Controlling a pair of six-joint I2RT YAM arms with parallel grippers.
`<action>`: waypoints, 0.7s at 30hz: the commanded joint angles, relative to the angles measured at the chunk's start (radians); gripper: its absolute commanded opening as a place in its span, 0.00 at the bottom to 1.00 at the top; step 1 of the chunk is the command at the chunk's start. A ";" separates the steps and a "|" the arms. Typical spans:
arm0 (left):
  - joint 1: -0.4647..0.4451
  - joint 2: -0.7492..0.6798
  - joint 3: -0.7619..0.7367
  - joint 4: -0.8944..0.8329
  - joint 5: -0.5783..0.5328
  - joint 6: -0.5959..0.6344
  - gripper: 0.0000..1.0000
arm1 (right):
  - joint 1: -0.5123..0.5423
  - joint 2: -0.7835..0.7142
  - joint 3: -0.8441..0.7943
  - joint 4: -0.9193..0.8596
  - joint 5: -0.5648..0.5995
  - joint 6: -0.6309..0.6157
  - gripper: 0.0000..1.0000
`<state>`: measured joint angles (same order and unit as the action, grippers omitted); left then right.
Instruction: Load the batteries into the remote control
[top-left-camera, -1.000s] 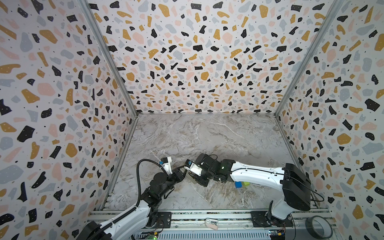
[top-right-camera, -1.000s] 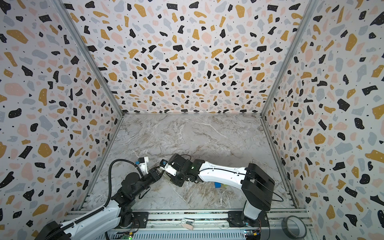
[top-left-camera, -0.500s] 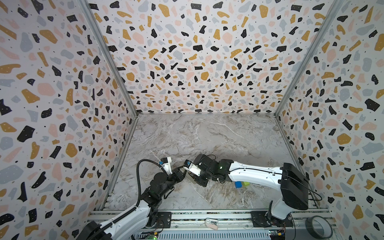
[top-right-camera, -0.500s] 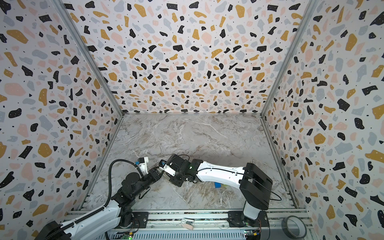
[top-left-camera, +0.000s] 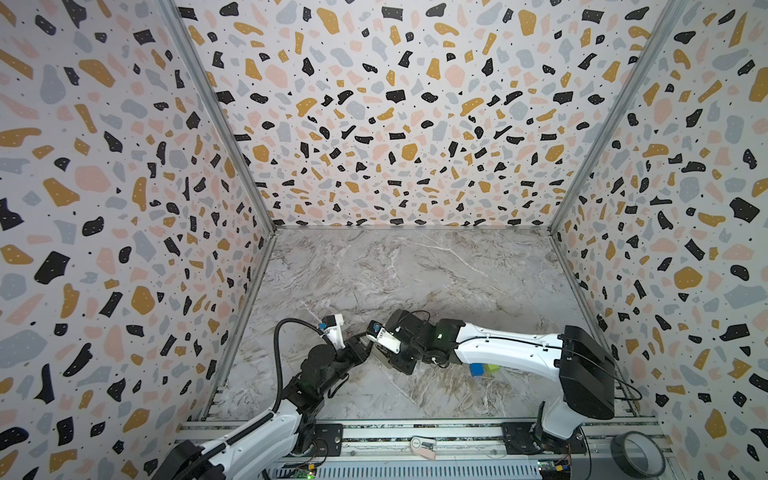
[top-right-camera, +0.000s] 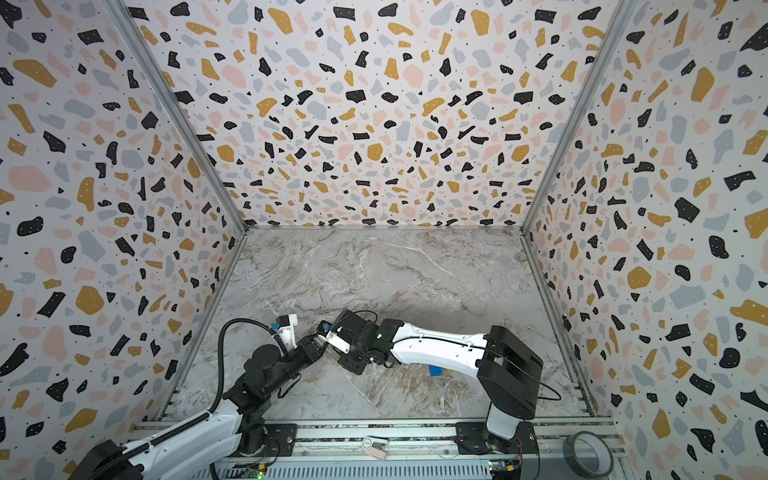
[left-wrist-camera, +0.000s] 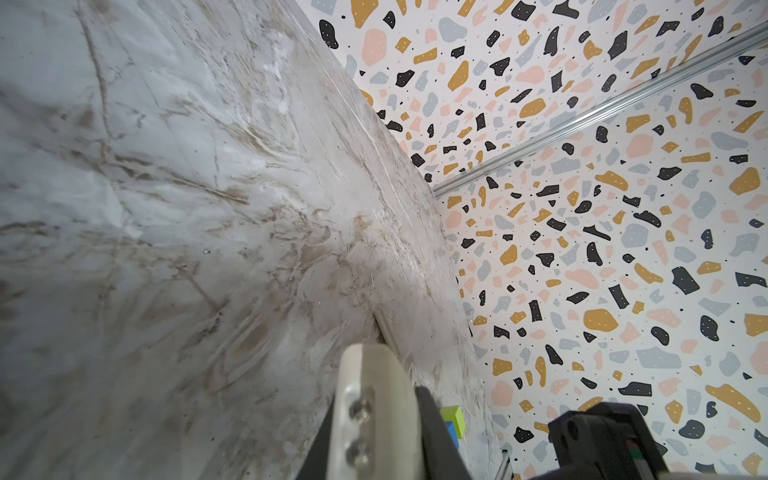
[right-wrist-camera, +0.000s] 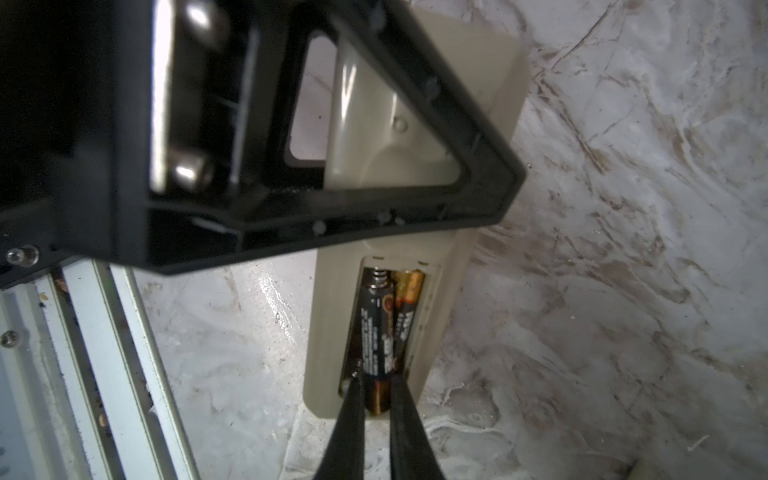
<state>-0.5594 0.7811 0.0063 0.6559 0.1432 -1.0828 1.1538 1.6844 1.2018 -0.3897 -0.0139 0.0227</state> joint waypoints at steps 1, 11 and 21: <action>-0.005 -0.004 -0.034 0.089 0.009 0.015 0.00 | -0.001 0.016 0.035 -0.026 0.029 0.018 0.00; -0.005 0.001 -0.042 0.095 0.006 0.017 0.00 | 0.001 0.028 0.041 -0.035 0.042 0.021 0.00; -0.005 -0.005 -0.051 0.099 -0.007 0.014 0.00 | 0.002 0.023 0.037 -0.033 0.051 0.029 0.00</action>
<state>-0.5594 0.7910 0.0063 0.6544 0.1234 -1.0660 1.1572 1.7081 1.2167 -0.3931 0.0013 0.0338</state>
